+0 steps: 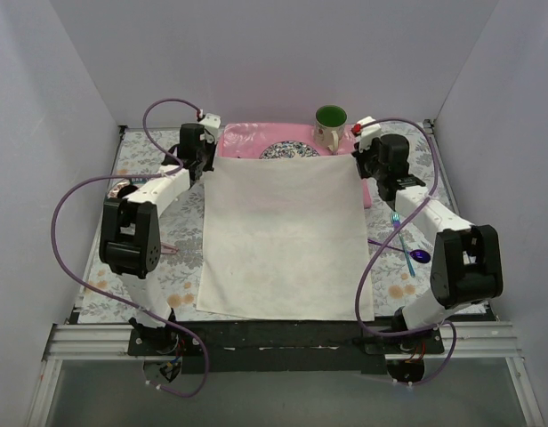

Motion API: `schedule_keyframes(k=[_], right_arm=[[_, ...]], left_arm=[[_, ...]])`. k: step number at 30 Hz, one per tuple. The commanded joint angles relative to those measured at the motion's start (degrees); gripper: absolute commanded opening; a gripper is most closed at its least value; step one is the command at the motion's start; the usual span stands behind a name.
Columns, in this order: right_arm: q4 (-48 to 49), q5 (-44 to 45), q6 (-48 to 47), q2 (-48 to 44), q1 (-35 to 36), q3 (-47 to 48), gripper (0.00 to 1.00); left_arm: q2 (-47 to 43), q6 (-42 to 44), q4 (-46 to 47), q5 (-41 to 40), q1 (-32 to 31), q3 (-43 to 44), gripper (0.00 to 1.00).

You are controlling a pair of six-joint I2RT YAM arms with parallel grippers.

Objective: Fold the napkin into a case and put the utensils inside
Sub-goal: Flatten out the crumpled napkin at the center of the board.

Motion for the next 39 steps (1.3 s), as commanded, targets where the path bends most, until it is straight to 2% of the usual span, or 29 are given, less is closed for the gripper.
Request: schedule_keyframes(k=[1, 20, 21, 23, 24, 25, 26, 29, 34, 36, 39], right_arm=[[3.3, 0.1, 0.0, 1.6, -0.4, 4.1, 0.01], [1.9, 0.4, -0.6, 6.8, -1.0, 8.4, 0.01], [1.0, 0.1, -0.7, 7.1, -1.0, 8.9, 0.01], [-0.8, -0.2, -0.6, 7.8, -1.0, 10.9, 0.16], [-2.2, -1.2, -0.6, 8.1, -1.2, 11.9, 0.42], [-4.8, -1.8, -0.3, 8.3, -1.3, 12.7, 0.52], [-6.0, -2.6, 0.2, 8.2, -1.6, 14.5, 0.59], [-9.1, -4.9, 1.5, 6.9, -3.4, 16.2, 0.66], [-14.5, -10.6, 3.2, 2.8, -6.4, 19.9, 0.9], [-19.3, -13.8, 3.0, 2.2, -7.2, 22.8, 0.99], [-27.9, -18.5, 0.9, 4.0, -8.5, 28.6, 0.99]], left_arm=[[1.3, -0.1, 0.9, -0.7, 0.8, 3.0, 0.0], [6.4, -0.2, -0.6, -0.9, 0.9, 7.6, 0.0], [6.4, -0.2, -1.0, -0.9, 0.9, 8.1, 0.1], [6.3, -0.2, -2.8, -0.6, 1.0, 8.9, 0.37], [6.0, -0.3, -3.5, 0.1, 1.4, 9.2, 0.51], [5.6, -0.9, -4.3, 0.9, 1.8, 10.4, 0.71], [5.3, -1.2, -5.8, 3.0, 2.3, 11.0, 0.77], [3.3, -2.1, -9.3, 6.5, 4.3, 14.3, 0.85], [-2.7, -2.4, -14.8, 14.9, 7.1, 16.5, 0.98], [-4.3, -3.0, -16.1, 19.7, 8.4, 17.2, 0.98], [-5.4, -5.1, -18.7, 25.4, 10.1, 18.7, 0.98]])
